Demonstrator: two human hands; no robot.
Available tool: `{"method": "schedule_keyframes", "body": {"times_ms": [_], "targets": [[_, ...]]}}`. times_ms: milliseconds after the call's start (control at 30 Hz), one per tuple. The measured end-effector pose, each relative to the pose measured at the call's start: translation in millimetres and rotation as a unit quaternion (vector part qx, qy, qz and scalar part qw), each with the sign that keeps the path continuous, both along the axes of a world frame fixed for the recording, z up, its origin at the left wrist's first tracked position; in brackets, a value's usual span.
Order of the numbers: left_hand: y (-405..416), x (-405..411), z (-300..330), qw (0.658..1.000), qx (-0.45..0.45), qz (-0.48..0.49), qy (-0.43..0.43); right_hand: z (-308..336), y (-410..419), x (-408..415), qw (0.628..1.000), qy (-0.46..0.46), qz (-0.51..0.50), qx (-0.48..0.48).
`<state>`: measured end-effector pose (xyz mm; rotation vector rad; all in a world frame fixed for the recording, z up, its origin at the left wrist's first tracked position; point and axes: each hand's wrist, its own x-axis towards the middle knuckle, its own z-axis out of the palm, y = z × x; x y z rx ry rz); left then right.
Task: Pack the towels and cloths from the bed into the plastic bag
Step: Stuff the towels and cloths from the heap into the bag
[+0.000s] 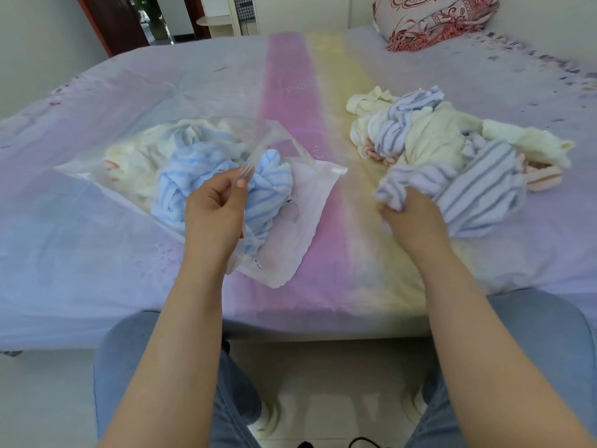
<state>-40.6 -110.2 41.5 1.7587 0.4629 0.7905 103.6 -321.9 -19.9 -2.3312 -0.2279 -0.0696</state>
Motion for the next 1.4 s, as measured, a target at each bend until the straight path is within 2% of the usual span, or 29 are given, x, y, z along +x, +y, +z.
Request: {"method": "schedule_keyframes", "body": {"times_ms": [67, 133, 233, 300, 433, 533, 633, 733, 867, 933, 1000, 1067, 1133, 1200, 1267, 1300, 1333, 1400], "targets": [[-2.2, 2.0, -0.7, 1.0, -0.003, -0.001, -0.002, 11.6, 16.5, -21.7, 0.995, 0.017, 0.075, 0.062], [-2.6, 2.6, -1.1, 1.0, -0.003, -0.003, -0.004, 10.4, 23.6, -30.4, 0.995, -0.019, 0.072, 0.058], [-0.8, 1.5, -0.8, 1.0, -0.001, -0.006, -0.007, -3.6, 11.9, -15.8, 0.98, -0.146, -0.103, -0.083], [1.2, 0.9, -0.4, 1.0, 0.002, -0.007, -0.008, -10.6, -2.0, -2.6, 0.969, -0.096, -0.196, -0.111], [0.6, 3.1, -3.0, 1.0, 0.0, -0.004, -0.008, -27.8, -32.9, 14.7, 0.972, 0.074, -0.222, -0.036], [-1.4, 6.7, -6.2, 1.0, -0.001, 0.005, -0.006, -36.2, -39.2, 15.8, 0.976, 0.03, -0.216, -0.002], [-2.9, 9.5, -8.0, 1.0, 0.005, 0.002, 0.003, -29.2, -23.7, -9.7, 0.98, -0.094, -0.168, 0.048], [-1.8, 8.9, -5.7, 1.0, 0.025, -0.007, 0.013, -16.3, 6.0, -53.4, 0.979, -0.16, -0.031, 0.119], [5.3, 0.4, 0.7, 0.999, 0.031, -0.025, 0.022, 29.6, 27.7, -94.2, 0.972, -0.025, 0.15, 0.181], [9.6, -3.6, 1.7, 0.999, 0.025, -0.036, 0.026, 57.6, 23.7, -95.6, 0.942, 0.037, 0.266, 0.201], [12.2, -6.4, 1.7, 0.998, 0.02, -0.045, 0.032, 75.8, 29.2, -87.5, 0.915, 0.05, 0.338, 0.215], [12.9, -8.6, 1.8, 0.998, 0.023, -0.048, 0.033, 73.7, 55.0, -73.7, 0.93, -0.003, 0.31, 0.198], [12.0, -10.2, 3.4, 0.998, 0.025, -0.05, 0.031, 51.3, 94.0, -63.0, 0.957, -0.123, 0.226, 0.131], [10.5, -12.1, 5.9, 0.998, 0.02, -0.054, 0.03, 12.5, 125.8, -60.2, 0.951, -0.184, 0.24, 0.054], [10.8, -13.7, 7.3, 0.998, 0.017, -0.057, 0.029, -27.4, 145.3, -59.4, 0.929, -0.166, 0.323, -0.076], [11.1, -15.1, 7.2, 0.998, 0.013, -0.06, 0.032, -36.5, 144.9, -59.0, 0.921, -0.136, 0.349, -0.11], [11.3, -17.0, 7.0, 0.997, 0.009, -0.065, 0.034, -36.4, 140.7, -56.9, 0.915, -0.096, 0.376, -0.108], [12.0, -19.5, 5.4, 0.997, 0.002, -0.071, 0.034, -22.2, 126.4, -48.5, 0.901, 0.003, 0.432, -0.044]]}}
